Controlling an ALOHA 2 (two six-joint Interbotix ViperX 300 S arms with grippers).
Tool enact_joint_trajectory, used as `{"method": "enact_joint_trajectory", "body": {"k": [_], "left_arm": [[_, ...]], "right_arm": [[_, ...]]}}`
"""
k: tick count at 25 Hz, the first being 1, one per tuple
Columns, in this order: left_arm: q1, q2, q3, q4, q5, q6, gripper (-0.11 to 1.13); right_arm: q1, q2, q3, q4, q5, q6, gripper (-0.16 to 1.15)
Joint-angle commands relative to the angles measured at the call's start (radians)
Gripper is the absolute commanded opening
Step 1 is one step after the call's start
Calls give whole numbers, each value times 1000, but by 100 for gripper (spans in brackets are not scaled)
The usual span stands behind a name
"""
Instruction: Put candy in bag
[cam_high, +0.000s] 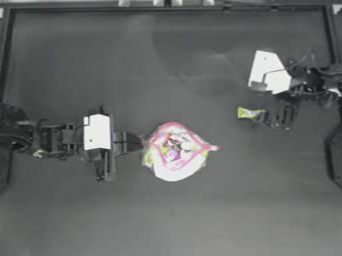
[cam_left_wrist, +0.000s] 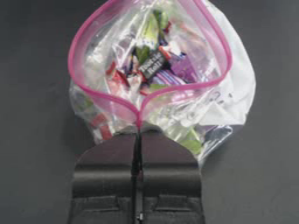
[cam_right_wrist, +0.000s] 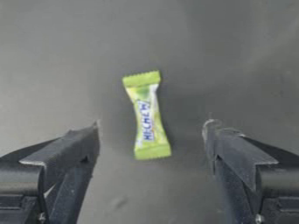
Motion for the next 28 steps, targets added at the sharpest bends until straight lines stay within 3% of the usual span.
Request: {"method": "enact_joint_trajectory", "body": {"k": [1,28], "left_arm": [[-2,-28,-15,0,-8,2,6],[-2,-25,-15,0,-8,0,6]], "right_arm": [[-2,25,-9,-2,-28,-2,98],[-2,206,-38,-6,-77,-2,95]]}}
